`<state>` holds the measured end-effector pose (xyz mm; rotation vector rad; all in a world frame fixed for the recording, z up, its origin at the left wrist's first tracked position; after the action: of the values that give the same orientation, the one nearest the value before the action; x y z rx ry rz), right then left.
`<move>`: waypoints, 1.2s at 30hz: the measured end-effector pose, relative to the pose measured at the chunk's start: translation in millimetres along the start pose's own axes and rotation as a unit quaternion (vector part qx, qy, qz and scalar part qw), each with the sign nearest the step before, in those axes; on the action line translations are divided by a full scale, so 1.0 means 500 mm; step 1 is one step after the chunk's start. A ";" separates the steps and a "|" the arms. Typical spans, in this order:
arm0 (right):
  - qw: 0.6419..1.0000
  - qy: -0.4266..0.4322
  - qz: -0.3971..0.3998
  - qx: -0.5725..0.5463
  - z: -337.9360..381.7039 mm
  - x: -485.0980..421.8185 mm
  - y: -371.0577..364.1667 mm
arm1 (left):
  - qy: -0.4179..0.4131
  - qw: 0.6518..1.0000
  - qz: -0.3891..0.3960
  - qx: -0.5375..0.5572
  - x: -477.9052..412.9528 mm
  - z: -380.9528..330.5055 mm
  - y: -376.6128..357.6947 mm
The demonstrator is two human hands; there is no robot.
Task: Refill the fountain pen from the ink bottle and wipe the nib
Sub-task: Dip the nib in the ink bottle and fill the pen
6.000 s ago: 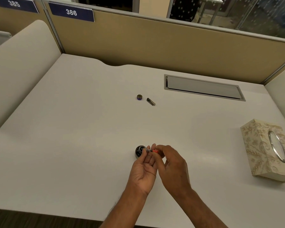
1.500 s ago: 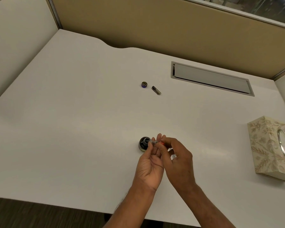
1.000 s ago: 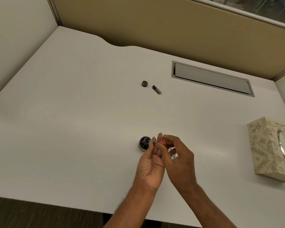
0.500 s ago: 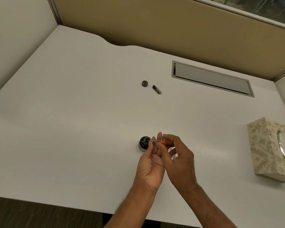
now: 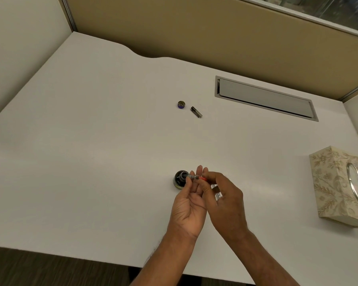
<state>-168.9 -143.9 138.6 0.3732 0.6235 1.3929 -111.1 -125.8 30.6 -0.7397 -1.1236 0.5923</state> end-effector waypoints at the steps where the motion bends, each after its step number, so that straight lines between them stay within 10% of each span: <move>1: 1.000 -0.001 -0.001 0.005 -0.001 0.000 0.001 | -0.007 1.000 -0.010 -0.012 -0.003 -0.004 0.006; 36: 0.998 -0.005 0.014 0.055 -0.010 -0.008 -0.007 | 0.001 1.000 0.005 0.020 0.016 0.003 -0.022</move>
<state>-169.4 -148.9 133.3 0.4786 0.6900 1.3861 -109.3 -126.5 44.3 -0.7112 -1.1033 0.6217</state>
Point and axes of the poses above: each hand's wrist, its own x-axis away from the middle knuckle, its own y-axis out of the back of the hand, z = x × y, the point moved 10 cm from there along -x, towards the middle knuckle, and after that the axes turned 2 degrees about -z, right-handed, at the moved point
